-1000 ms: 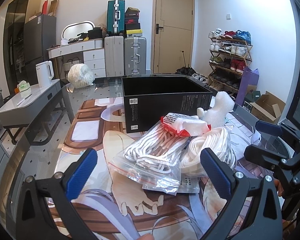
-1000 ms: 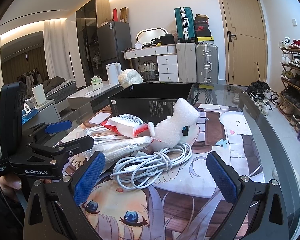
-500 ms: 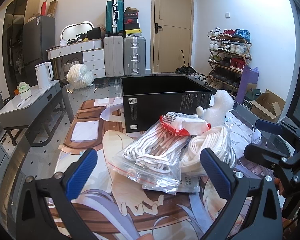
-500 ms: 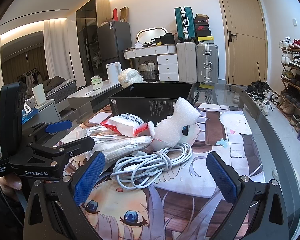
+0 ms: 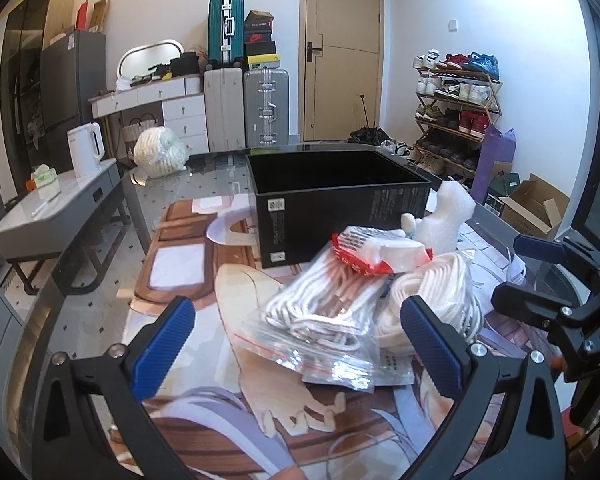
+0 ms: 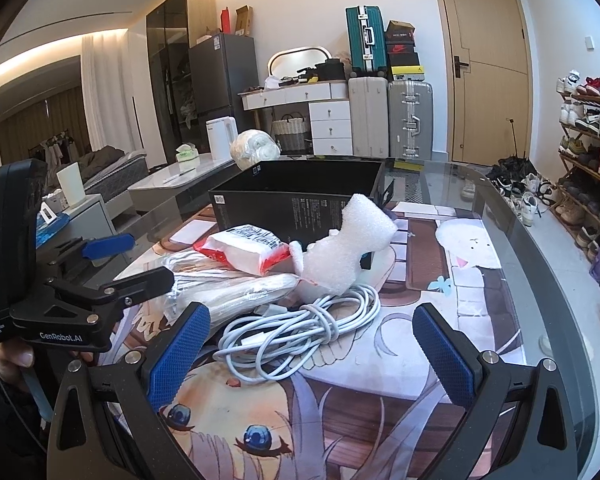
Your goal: Organize soft objects
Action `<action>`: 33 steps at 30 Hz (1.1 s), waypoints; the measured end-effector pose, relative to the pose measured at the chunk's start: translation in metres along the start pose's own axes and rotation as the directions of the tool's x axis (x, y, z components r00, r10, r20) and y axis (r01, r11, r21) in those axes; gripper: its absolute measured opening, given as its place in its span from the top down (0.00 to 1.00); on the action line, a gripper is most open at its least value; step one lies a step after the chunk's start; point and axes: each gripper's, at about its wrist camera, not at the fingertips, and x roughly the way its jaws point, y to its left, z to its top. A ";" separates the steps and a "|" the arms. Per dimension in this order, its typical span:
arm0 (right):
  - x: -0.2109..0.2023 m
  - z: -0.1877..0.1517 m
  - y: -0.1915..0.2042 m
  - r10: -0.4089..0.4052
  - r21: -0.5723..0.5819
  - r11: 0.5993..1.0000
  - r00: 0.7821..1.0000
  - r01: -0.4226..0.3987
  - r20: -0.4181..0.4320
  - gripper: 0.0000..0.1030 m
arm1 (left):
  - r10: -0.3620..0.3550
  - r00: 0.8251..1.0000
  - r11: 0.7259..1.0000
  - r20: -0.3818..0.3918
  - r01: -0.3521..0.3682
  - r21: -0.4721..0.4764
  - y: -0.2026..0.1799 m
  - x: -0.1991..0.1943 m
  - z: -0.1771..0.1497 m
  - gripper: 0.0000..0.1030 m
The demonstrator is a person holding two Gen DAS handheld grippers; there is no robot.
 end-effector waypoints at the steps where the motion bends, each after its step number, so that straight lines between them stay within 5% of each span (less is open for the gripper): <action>1: 0.001 0.001 -0.001 0.001 0.002 1.000 1.000 -0.001 -0.002 0.00 | 0.007 1.000 1.000 -0.001 -0.007 0.005 0.001 0.001 0.001 0.00; 24: 0.040 0.041 -0.034 0.006 0.134 0.991 0.994 0.008 -0.105 0.01 | -0.089 0.990 0.994 -0.112 0.096 0.057 0.010 0.034 0.018 0.00; 33: 0.069 0.045 -0.043 0.016 0.176 0.984 0.987 0.013 -0.157 0.14 | -0.129 0.973 0.988 -0.189 0.143 0.060 0.007 0.050 0.018 0.02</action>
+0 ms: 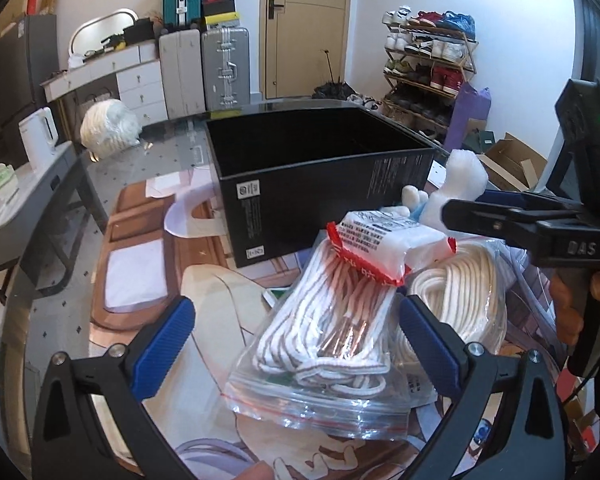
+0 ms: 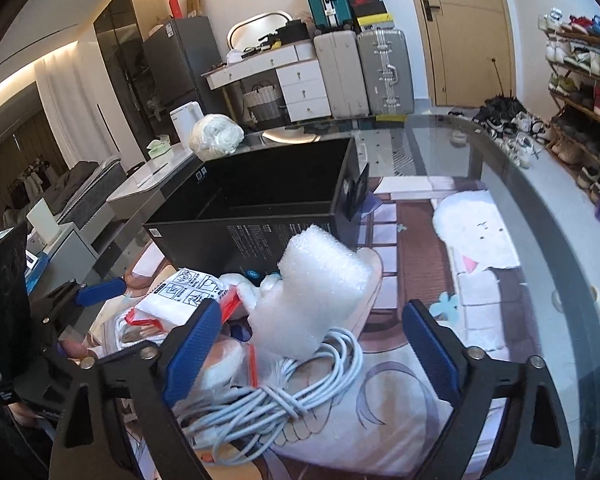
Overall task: Organize soft objects
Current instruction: 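Grasp the zip bag of white rope with the left gripper while the right gripper grasps the bubble-wrap foam, then carry the rope bag and foam into the black box and open both grippers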
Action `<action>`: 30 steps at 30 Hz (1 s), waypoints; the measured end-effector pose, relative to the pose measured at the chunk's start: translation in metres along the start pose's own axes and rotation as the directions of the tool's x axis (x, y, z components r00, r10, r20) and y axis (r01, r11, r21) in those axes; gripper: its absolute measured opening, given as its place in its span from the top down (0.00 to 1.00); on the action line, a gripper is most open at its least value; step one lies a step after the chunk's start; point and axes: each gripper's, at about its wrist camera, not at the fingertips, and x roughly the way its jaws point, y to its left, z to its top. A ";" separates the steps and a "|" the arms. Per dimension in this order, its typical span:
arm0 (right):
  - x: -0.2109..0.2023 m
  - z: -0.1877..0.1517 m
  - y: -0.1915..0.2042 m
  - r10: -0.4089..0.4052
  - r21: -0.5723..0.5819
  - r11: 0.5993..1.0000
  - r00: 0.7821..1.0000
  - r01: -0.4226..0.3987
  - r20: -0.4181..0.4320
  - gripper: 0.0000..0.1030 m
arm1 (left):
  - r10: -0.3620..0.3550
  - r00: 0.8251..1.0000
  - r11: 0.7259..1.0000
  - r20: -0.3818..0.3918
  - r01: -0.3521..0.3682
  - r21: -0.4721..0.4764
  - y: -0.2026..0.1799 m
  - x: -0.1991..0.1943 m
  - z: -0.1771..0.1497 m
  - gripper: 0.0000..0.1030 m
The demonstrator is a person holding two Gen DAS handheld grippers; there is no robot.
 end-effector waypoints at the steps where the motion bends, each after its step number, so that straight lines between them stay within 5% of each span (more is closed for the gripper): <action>1: 0.003 0.000 0.000 0.001 0.003 1.000 1.000 -0.001 -0.006 0.16 | -0.007 1.000 1.000 -0.007 0.007 -0.004 0.001 0.001 0.000 0.05; 11: 0.019 -0.003 0.011 0.068 -0.006 0.998 0.996 -0.068 -0.051 0.46 | -0.104 0.994 0.994 -0.041 0.106 0.027 -0.005 0.005 0.001 0.51; 15: 0.014 -0.005 0.014 0.072 -0.016 0.997 0.996 -0.073 -0.042 0.58 | -0.103 0.994 0.994 -0.023 0.103 0.023 -0.005 0.000 0.001 0.56; 30: -0.037 -0.003 0.037 0.080 -0.108 0.991 0.995 -0.073 0.062 0.60 | -0.084 0.996 0.996 0.043 0.085 -0.020 0.003 -0.031 -0.008 0.60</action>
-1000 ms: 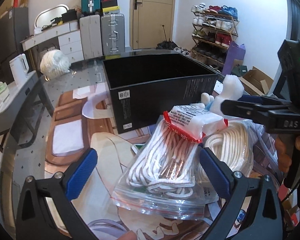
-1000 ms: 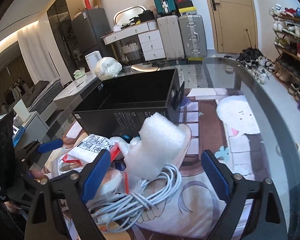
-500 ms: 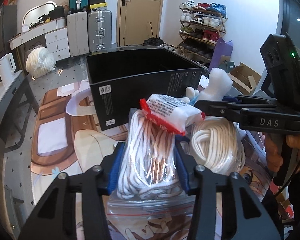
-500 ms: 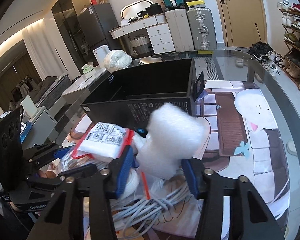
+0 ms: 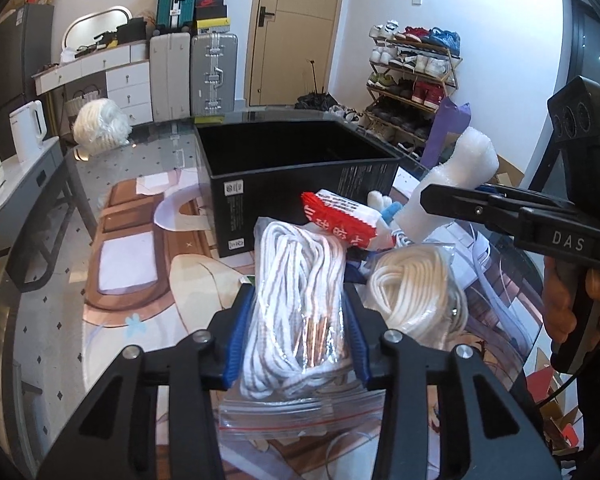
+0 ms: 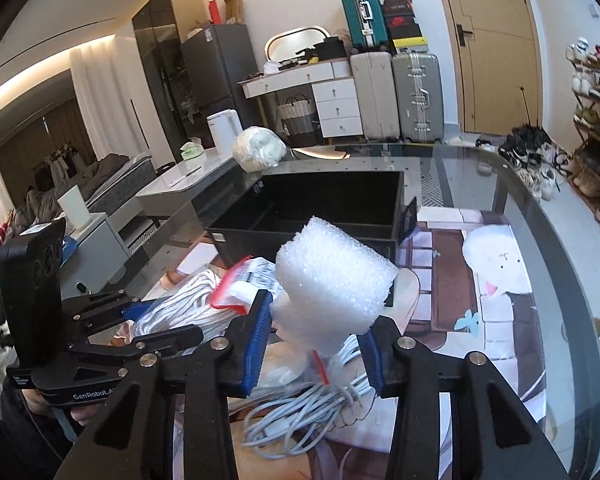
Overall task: Organize soft objects
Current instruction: 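Carry the rope bag and foam into the black box and open both grippers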
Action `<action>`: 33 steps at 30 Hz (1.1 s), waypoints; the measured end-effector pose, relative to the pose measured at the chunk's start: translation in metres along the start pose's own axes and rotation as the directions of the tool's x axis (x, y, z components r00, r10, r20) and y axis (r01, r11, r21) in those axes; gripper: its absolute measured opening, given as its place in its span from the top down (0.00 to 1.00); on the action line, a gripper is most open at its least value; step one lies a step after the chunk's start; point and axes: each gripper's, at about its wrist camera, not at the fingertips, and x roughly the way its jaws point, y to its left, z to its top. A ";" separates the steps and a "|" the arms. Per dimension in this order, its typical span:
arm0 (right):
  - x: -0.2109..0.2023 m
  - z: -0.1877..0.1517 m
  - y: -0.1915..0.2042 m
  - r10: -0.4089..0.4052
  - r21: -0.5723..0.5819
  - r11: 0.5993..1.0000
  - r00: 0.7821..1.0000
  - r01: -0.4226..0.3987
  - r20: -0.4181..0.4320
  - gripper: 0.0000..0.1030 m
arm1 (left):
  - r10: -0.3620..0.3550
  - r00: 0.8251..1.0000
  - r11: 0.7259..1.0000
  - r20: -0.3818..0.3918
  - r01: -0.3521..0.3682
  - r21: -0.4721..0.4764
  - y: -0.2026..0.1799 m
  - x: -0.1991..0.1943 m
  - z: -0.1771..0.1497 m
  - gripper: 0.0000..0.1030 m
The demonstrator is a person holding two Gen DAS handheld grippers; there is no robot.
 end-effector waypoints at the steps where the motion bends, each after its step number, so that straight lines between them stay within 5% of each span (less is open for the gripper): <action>1: -0.002 0.000 0.002 0.002 -0.004 1.000 1.000 -0.002 0.002 0.60 | 0.002 1.000 1.000 0.007 -0.002 -0.002 0.000 -0.003 0.001 0.60; 17: -0.027 0.017 0.015 0.017 -0.030 0.999 0.999 -0.016 0.031 0.60 | 0.026 0.996 0.999 0.082 -0.023 -0.030 0.007 -0.037 0.022 0.60; 33: -0.009 0.067 0.000 -0.007 -0.041 0.999 1.000 0.007 0.003 0.60 | 0.047 0.990 0.998 0.131 -0.042 -0.041 0.013 -0.018 0.081 0.60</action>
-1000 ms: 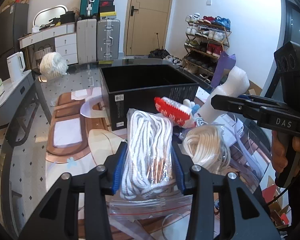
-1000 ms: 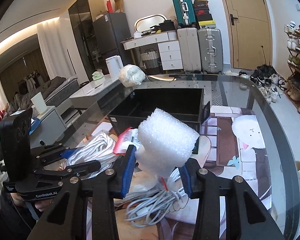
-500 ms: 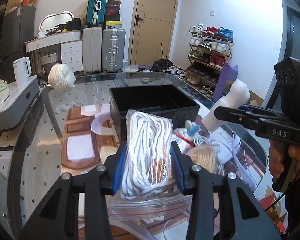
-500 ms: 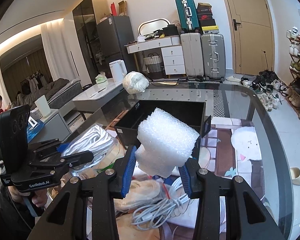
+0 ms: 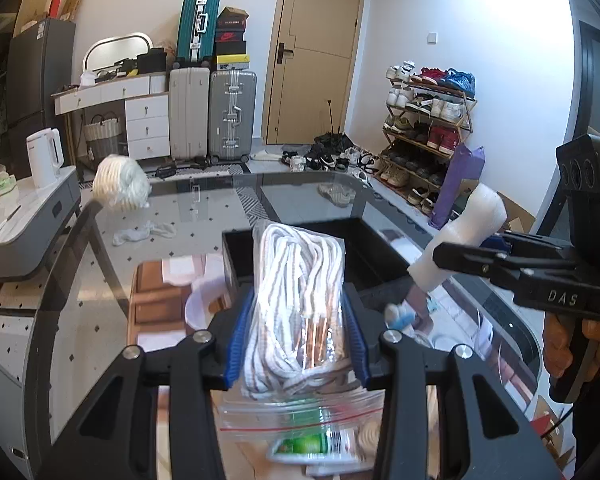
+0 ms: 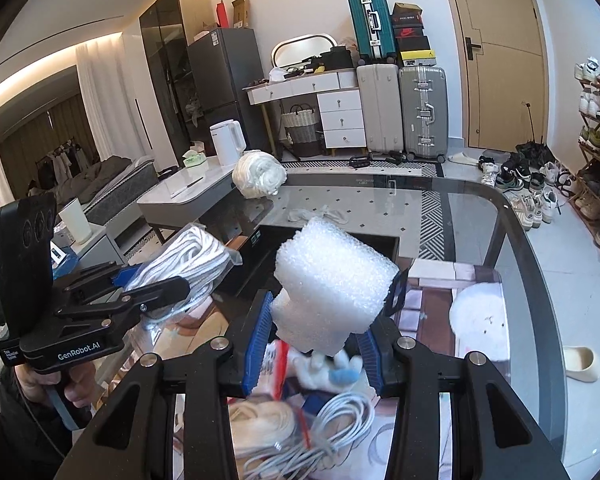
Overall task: Organize soft objects
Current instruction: 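Carry the rope bag and foam into the black box and open both grippers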
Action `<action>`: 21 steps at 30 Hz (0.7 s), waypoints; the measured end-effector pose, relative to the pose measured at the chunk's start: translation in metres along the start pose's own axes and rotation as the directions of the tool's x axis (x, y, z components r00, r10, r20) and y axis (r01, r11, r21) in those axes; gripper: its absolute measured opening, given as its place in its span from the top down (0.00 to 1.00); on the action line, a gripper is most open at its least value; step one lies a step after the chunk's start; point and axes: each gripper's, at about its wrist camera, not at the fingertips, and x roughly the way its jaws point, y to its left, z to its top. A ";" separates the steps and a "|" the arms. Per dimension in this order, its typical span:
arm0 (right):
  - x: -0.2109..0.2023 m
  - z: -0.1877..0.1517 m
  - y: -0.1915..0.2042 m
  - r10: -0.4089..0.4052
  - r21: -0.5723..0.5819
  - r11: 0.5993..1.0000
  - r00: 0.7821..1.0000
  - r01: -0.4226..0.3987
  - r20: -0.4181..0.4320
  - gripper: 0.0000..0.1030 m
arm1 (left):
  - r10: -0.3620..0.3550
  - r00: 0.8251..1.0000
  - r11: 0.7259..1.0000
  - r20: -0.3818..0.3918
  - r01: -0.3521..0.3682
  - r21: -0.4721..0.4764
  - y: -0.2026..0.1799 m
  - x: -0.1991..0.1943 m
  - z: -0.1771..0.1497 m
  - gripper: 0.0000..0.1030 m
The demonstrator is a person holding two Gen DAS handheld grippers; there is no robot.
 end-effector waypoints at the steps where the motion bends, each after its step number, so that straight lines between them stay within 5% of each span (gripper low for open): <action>1: 0.003 0.004 -0.001 -0.003 -0.005 1.000 1.000 0.003 -0.006 0.60 | 0.000 1.000 1.000 0.005 0.000 0.002 0.000 0.003 0.004 0.60; 21: 0.083 0.036 -0.017 0.007 -0.059 0.998 0.991 -0.015 -0.134 0.60 | 0.034 0.999 0.999 -0.012 -0.034 0.038 0.003 0.076 0.032 0.60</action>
